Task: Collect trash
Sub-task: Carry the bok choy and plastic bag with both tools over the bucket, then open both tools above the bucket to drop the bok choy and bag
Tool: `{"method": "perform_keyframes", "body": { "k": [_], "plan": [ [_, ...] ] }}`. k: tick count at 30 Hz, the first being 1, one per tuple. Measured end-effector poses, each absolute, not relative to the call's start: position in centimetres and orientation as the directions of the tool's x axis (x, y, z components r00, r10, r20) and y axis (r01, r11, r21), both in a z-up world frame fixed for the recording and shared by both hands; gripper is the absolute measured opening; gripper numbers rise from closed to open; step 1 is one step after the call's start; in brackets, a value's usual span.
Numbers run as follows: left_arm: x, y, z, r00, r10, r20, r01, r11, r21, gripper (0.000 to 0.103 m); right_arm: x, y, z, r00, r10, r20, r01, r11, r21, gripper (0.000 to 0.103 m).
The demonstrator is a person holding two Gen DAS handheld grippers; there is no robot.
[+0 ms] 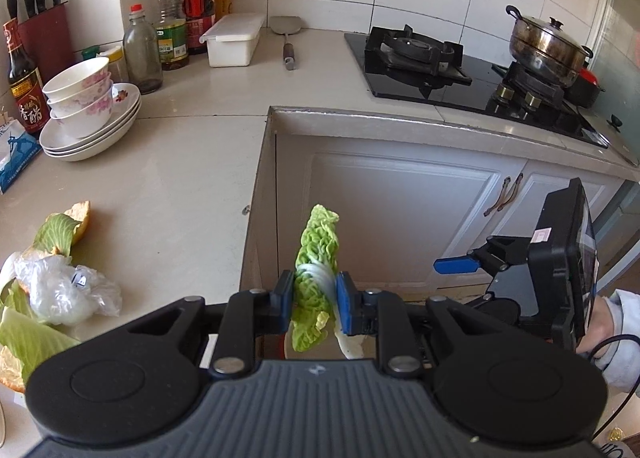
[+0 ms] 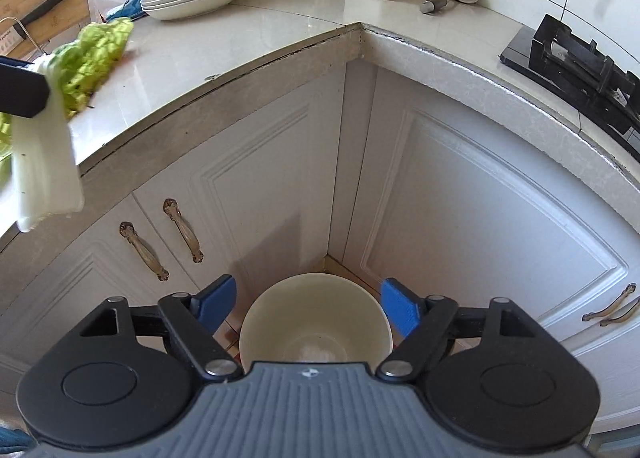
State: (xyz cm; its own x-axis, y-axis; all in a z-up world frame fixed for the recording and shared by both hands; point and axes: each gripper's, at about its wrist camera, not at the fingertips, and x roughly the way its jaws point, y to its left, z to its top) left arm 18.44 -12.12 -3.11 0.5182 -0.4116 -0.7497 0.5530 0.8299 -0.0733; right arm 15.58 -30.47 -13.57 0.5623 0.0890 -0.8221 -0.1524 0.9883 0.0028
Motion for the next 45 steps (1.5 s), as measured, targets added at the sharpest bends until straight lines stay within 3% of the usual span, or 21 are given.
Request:
{"method": "perform_keyframes", "body": {
  "k": [3, 9, 34, 35, 37, 39, 45],
  "plan": [
    [18.7, -13.0, -3.6, 0.509, -0.417, -0.753, 0.563, 0.823, -0.075, 0.021, 15.7, -30.6, -13.0, 0.572, 0.095, -0.815, -0.153, 0.988, 0.008, 0.098],
    [19.3, -14.5, -4.7, 0.489, -0.436, -0.755, 0.582, 0.808, -0.090, 0.021, 14.8, -30.4, -11.8, 0.594, 0.100, -0.798, -0.168, 0.986, -0.002, 0.103],
    [22.7, -23.5, -14.9, 0.357, -0.392, -0.848, 0.614, 0.782, -0.103, 0.022, 5.3, -32.6, -6.7, 0.639, -0.037, -0.768, 0.011, 0.999, -0.039, 0.103],
    [22.7, -23.6, -15.0, 0.365, -0.387, -0.847, 0.614, 0.783, -0.094, 0.028, 5.1, -32.7, -6.6, 0.640, -0.045, -0.767, 0.021, 0.999, -0.040, 0.103],
    [22.6, -23.7, -14.8, 0.375, -0.388, -0.842, 0.622, 0.779, -0.082, 0.051, 4.6, -33.2, -6.6, 0.640, -0.053, -0.766, 0.039, 0.999, -0.036, 0.103],
    [22.2, -23.7, -14.3, 0.408, -0.396, -0.823, 0.624, 0.779, -0.066, 0.086, 4.3, -33.5, -6.6, 0.638, -0.060, -0.768, 0.052, 0.998, -0.035, 0.103],
    [21.6, -23.5, -12.5, 0.451, -0.414, -0.791, 0.626, 0.778, -0.050, 0.090, 4.2, -33.9, -6.8, 0.633, -0.070, -0.771, 0.058, 0.997, -0.043, 0.103]
  ]
}}
